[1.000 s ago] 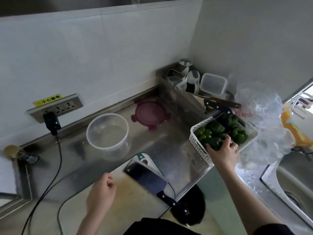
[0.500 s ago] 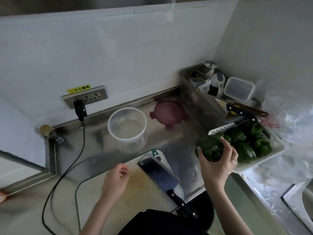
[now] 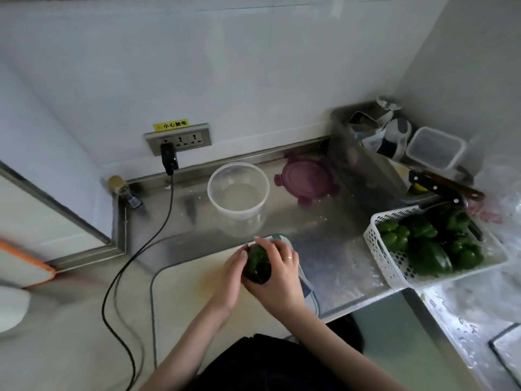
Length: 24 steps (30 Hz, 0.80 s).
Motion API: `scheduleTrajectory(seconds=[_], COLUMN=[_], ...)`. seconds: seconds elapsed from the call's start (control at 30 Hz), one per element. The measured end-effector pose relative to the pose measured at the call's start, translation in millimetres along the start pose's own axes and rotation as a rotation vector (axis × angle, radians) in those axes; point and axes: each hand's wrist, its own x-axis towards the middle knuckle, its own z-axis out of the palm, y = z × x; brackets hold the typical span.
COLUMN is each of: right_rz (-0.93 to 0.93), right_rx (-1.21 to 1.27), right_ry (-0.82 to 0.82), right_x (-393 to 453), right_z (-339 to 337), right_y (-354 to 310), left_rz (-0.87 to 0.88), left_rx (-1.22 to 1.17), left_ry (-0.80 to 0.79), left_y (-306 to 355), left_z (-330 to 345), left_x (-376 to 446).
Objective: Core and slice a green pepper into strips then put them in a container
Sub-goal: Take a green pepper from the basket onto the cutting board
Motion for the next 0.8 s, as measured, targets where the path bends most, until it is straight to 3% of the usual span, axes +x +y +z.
scheduleTrajectory(seconds=[0.1, 0.23, 0.33, 0.6, 0.7, 0.8], right_rz=[-0.077, -0.091, -0.196, -0.250, -0.412, -0.346], right_rx=[-0.087, -0.228, -0.374, -0.386, -0.421, -0.376], right_ry=[-0.086, -0.350, -0.457, -0.509, -0.575, -0.409], right_x=[-3.1, -6.5, -6.8, 4.3, 9.3, -3.6], right_z=[22.0, 45.1, 57.9, 68.2, 46.4, 16.5], right_y=[-17.7, -25.7, -28.0, -34.0, -32.6, -9.2], left_rz=[-0.082, -0.051, -0.056, -0.060, -0.069, -0.100], left_rx=[-0.150, 0.037, 0.153, 0.263, 0.262, 0.136], left_ry=[0.155, 0.343, 0.385, 0.404, 0.364, 0.360], left_y=[-7.5, -21.9, -29.1, -32.5, -32.2, -33.0], left_z=[-13.0, -34.9, -47.6, -62.9, -66.6, -74.2], left_x=[-4.3, -8.2, -15.9, -14.7, -15.2, -19.6])
